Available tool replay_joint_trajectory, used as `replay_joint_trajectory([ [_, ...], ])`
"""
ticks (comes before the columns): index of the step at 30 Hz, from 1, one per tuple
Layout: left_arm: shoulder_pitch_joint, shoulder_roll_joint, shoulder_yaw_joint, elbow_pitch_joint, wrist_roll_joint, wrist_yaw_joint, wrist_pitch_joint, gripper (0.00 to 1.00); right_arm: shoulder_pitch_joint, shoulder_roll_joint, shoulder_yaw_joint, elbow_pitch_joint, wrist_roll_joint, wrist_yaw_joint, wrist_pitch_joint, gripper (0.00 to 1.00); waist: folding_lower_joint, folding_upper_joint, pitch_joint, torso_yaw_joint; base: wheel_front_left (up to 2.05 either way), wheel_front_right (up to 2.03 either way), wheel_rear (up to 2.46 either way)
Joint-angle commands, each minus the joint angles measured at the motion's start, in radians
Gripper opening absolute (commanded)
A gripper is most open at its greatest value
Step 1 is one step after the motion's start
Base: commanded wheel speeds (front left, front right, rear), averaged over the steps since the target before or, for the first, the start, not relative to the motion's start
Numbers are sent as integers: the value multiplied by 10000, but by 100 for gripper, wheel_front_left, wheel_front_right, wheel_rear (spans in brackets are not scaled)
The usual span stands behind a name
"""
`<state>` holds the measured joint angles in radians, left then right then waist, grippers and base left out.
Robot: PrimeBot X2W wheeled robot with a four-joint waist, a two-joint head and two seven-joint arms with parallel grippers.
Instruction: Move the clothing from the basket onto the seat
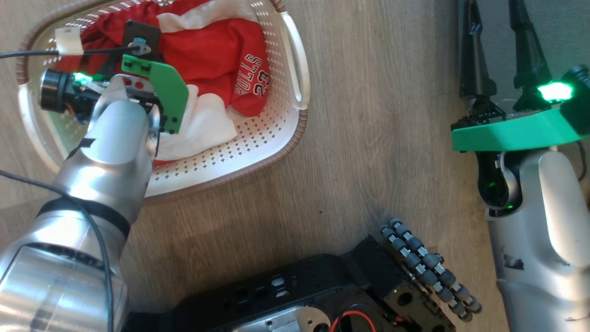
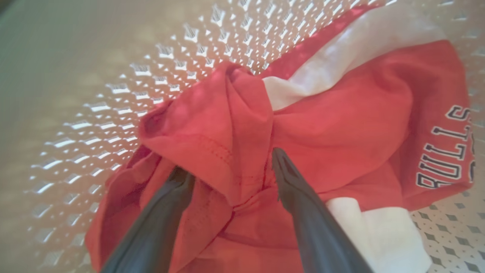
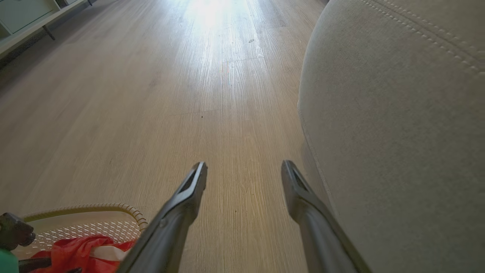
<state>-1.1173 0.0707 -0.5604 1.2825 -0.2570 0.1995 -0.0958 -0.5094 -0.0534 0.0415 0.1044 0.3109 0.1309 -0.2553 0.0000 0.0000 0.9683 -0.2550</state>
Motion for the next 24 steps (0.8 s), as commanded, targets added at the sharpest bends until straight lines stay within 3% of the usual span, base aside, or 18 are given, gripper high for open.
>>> replay_joint_trajectory([
  [1, 30, 316, 101, -33, -74, 140, 67, 100, 330, 31, 141, -325, 113, -2, -65, 100, 0, 0, 75, -113, 0, 0, 0],
  [4, -1, 430, 51, 7, -72, 170, 114, 100, 355, 31, 170, -326, 168, -2, -65, 100, 0, 0, 112, -217, 0, 0, 0],
  [5, -13, 470, 30, 16, -69, 159, 120, 96, 361, 31, 175, -325, 179, -2, -65, 100, 0, 0, 119, -239, 0, 0, 0],
  [6, -21, 490, 15, 24, -75, 149, 119, 44, 366, 31, 171, -321, 185, -2, -65, 100, 0, 0, 116, -249, 0, 0, 0],
  [7, 1, 447, -15, 35, -111, 60, 120, 0, 406, 31, 120, -298, 166, -2, -65, 100, 0, 0, 32, -200, 0, 0, 0],
  [18, 914, -7, 176, -220, -706, -564, -1448, 0, 854, 32, -131, -18, -381, -2, -65, 100, 0, 0, -1992, 678, 0, 0, 0],
  [24, 2272, 45, 608, -1778, -1019, -561, -1652, 0, 1371, 32, -194, 142, -981, -2, -65, 100, 0, 0, -3921, 1290, 0, 0, 0],
])
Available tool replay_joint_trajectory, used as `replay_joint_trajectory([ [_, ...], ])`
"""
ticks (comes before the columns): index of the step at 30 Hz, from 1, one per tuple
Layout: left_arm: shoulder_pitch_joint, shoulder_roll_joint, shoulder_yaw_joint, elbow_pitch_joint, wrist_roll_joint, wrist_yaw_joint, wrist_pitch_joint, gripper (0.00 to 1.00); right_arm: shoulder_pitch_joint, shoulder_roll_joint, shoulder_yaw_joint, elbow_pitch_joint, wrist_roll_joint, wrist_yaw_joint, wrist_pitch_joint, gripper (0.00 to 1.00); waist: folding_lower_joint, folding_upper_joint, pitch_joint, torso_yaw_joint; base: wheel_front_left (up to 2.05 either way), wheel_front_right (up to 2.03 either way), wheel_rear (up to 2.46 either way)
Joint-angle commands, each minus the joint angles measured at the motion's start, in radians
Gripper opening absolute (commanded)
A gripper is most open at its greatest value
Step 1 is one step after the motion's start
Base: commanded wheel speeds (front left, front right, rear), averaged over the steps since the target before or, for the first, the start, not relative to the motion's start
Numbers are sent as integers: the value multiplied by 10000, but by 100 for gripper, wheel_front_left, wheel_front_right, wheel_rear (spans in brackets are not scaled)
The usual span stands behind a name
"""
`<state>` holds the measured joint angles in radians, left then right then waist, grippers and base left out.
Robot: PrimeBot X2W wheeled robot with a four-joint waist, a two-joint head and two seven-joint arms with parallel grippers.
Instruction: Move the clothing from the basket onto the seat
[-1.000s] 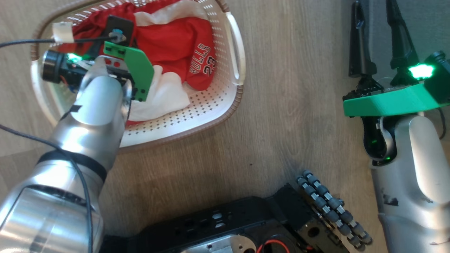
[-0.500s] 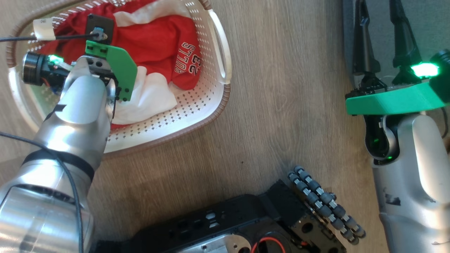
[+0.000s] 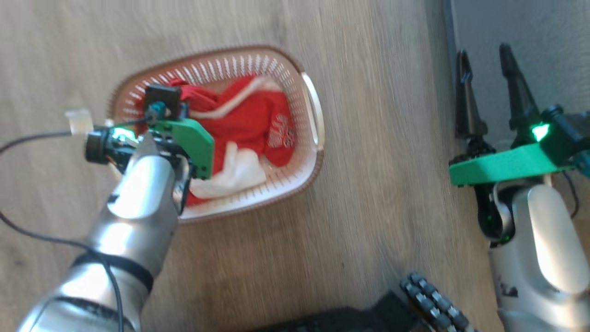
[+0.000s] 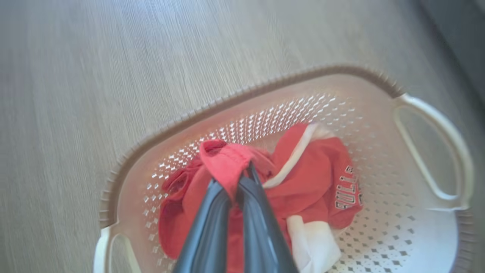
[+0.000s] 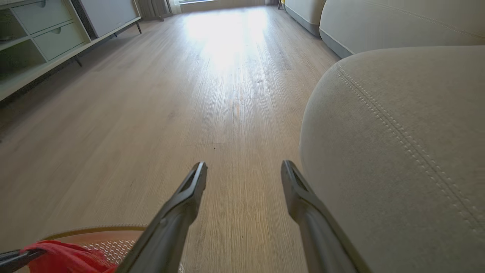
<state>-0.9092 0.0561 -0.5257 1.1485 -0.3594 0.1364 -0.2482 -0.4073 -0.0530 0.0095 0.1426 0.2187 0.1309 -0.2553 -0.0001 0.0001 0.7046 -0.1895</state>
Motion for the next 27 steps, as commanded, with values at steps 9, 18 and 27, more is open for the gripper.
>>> replay_joint_trajectory([
  [9, 3101, 800, 1469, -4391, -15, 467, -133, 0, 1557, -61, 80, 120, -461, -2, -65, 100, 1, -1, -3923, 1283, 0, 0, 0],
  [18, 4747, 1452, 2070, -6618, 60, 701, -134, 0, 2478, -113, 39, 408, -564, -2, -65, 100, 1, -1, -5514, 1529, 0, 0, 0],
  [27, 5762, 1934, 2345, -7982, -173, 1052, 318, 0, 2910, -81, 120, 518, -606, -2, -65, 100, 1, -1, -6191, 1491, 0, 0, 0],
])
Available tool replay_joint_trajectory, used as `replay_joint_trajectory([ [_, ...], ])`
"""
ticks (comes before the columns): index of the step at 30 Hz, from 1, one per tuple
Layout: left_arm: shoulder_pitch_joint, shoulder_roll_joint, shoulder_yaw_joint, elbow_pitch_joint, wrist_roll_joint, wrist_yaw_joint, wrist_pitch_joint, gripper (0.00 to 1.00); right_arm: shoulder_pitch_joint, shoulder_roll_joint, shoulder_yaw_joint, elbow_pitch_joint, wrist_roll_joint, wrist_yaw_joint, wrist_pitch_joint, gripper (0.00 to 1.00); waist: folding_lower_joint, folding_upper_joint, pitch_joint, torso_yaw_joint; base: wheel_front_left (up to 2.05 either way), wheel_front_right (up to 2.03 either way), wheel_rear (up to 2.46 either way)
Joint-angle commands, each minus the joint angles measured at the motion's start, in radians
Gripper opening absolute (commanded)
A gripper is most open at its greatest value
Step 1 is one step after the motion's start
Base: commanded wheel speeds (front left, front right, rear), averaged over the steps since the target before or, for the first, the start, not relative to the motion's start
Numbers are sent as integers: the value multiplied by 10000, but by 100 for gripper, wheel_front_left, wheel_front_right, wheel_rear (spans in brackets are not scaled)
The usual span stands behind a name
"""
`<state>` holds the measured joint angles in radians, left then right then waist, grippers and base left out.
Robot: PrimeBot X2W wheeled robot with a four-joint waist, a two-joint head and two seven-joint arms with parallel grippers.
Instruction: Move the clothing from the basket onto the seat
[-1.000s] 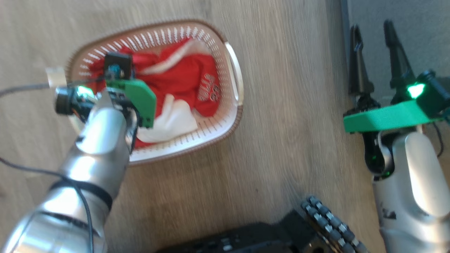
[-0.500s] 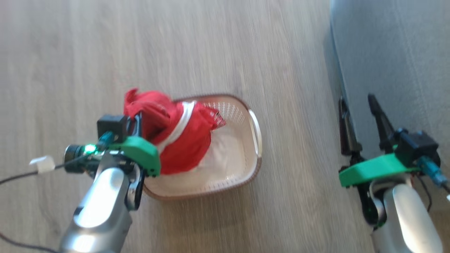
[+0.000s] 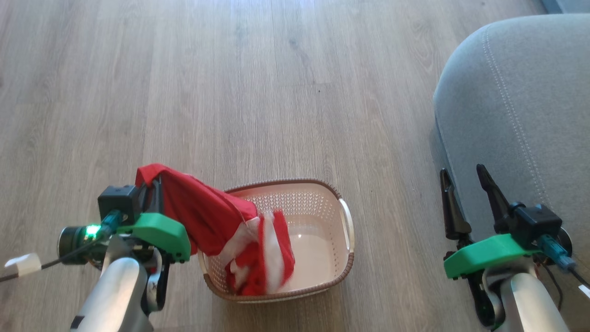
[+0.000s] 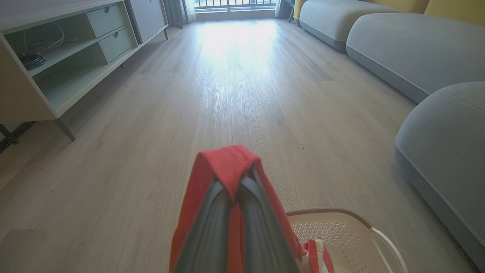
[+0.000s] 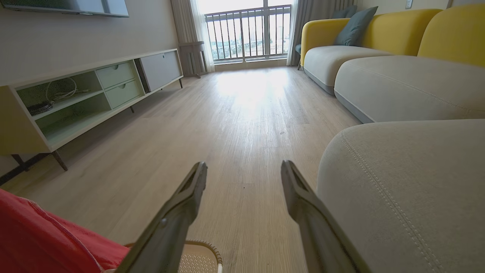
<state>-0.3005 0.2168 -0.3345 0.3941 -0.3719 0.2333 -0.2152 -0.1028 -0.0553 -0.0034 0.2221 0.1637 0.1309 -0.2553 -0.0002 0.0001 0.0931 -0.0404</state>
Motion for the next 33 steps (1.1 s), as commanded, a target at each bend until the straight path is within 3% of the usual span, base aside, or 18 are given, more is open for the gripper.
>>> replay_joint_trajectory([
  [1, -261, 347, 439, -529, -68, 106, 32, 0, -119, -56, 263, -275, -58, -2, -65, 100, 2, -1, -96, -9, 0, 0, 0],
  [15, 63, 547, 435, -1263, -145, 337, 355, 0, 11, -62, 383, -255, -141, -2, -65, 100, 2, -1, -229, -209, 0, 0, 0],
  [20, 74, 585, 326, -1528, -119, 336, 441, 0, -70, -330, 807, -296, -579, -2, -65, 100, 2, -1, -233, -232, 0, 0, 0],
  [24, -107, 604, 106, -1890, -42, 202, 568, 0, -452, -621, 1778, -301, -482, -2, -65, 100, 2, -1, -241, -164, 0, 0, 0],
  [33, -812, 474, -827, -3113, 289, -259, 1275, 0, -2295, -1767, 5220, -127, 283, -2, -65, 100, 2, -1, -479, 235, 0, 0, 0],
])
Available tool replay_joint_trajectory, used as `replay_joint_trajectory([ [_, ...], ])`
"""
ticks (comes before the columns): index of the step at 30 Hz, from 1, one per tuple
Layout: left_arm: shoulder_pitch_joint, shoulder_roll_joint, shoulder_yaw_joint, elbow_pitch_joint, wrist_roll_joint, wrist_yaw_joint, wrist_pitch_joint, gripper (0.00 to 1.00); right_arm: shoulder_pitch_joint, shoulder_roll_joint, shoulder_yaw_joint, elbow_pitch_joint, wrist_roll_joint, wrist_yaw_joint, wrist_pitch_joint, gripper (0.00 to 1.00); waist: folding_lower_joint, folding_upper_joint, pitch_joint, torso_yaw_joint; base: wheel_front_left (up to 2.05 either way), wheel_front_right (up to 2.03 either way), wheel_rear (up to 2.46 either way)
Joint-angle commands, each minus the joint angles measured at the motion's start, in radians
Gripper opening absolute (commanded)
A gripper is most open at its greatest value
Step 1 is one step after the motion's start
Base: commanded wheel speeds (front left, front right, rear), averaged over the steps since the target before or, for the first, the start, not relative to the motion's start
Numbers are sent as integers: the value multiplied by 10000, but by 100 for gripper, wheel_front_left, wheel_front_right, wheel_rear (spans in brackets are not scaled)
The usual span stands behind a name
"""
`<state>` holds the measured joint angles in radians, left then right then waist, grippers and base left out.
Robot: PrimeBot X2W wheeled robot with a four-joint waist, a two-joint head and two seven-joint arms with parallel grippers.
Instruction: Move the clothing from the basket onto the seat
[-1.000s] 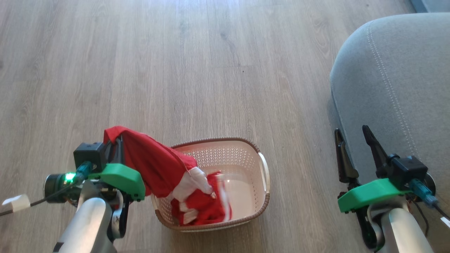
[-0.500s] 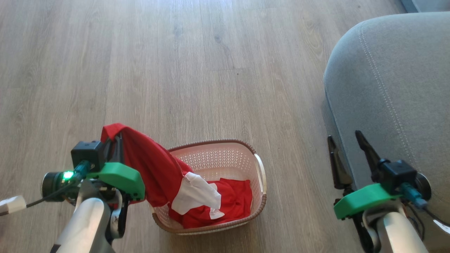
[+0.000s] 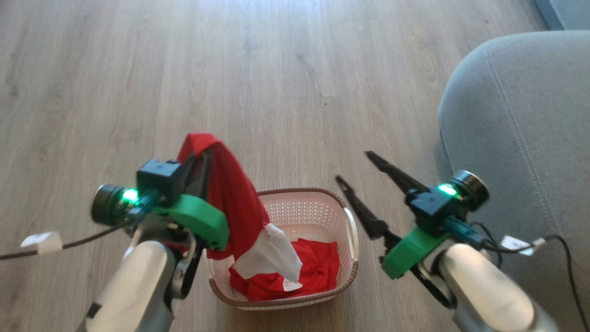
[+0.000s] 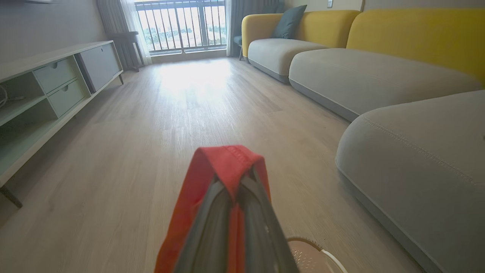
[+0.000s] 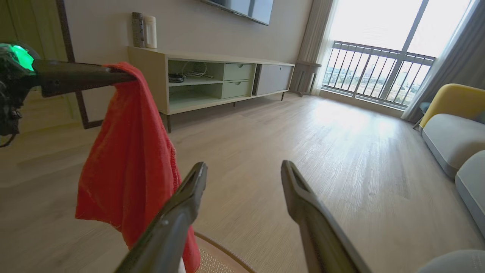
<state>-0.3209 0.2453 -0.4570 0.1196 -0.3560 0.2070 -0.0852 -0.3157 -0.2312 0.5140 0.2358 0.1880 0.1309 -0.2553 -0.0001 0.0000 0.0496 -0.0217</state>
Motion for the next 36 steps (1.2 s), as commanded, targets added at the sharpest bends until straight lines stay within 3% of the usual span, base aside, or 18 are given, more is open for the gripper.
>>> replay_joint_trajectory([
  [1, -678, 157, 288, -506, 150, -55, 66, 0, -403, -97, 363, -211, 117, -2, -65, 100, 1, 0, -73, 102, 0, 0, 0],
  [9, -1208, -103, -545, -1341, 293, -489, 719, 0, -1797, -465, 2026, 419, 770, -2, -65, 100, 1, 0, -320, 555, 0, 0, 0],
  [17, -1568, -705, -1440, -1741, 156, -982, 1078, 0, -2829, -358, 3537, 1702, 1380, -2, -65, 100, 1, 0, -427, 713, 0, 0, 0],
  [22, -1494, -918, -1666, -1779, -103, -1150, 1162, 0, -3053, -258, 3646, 2279, 1460, -2, -65, 100, 1, 0, -456, 725, 0, 0, 0],
  [23, -1473, -925, -1692, -1766, -126, -1164, 1165, 0, -3059, -216, 3571, 2385, 1488, -2, -65, 92, 1, 0, -461, 722, 0, 0, 0],
  [24, -1435, -941, -1711, -1750, -175, -1177, 1168, 0, -3038, -167, 3500, 2503, 1556, -2, -65, 33, 1, 0, -467, 711, 0, 0, 0],
  [25, -1387, -967, -1715, -1729, -258, -1192, 1174, 0, -3026, -138, 3491, 2580, 1593, -2, -65, 0, 1, 0, -467, 694, 0, 0, 0],
  [31, -1227, -998, -1699, -1593, -420, -1178, 1003, 2, -2895, -163, 3165, 2577, 1875, -2, -65, 0, 1, 0, -434, 509, 0, 0, 0],
  [32, -1204, -1008, -1649, -1567, -424, -1136, 890, 28, -2870, -196, 2987, 2518, 1884, -2, -65, 0, 1, 0, -423, 459, 0, 0, 0],
  [33, -1165, -1010, -1599, -1510, -423, -1084, 781, 45, -2850, -241, 2815, 2447, 1866, -2, -65, 0, 1, 0, -411, 397, 0, 0, 0],
  [34, -1114, -1003, -1567, -1425, -422, -1052, 672, 80, -2830, -293, 2629, 2361, 1840, -2, -65, 0, 1, 0, -398, 325, 0, 0, 0],
  [35, -1040, -1013, -1541, -1304, -469, -1041, 583, 100, -2800, -352, 2439, 2275, 1817, -2, -65, 0, 1, 0, -381, 249, 0, 0, 0],
  [36, -975, -996, -1515, -1152, -470, -1016, 478, 100, -2772, -416, 2269, 2192, 1790, -2, -65, 0, 1, 0, -366, 152, 0, 0, 0],
])
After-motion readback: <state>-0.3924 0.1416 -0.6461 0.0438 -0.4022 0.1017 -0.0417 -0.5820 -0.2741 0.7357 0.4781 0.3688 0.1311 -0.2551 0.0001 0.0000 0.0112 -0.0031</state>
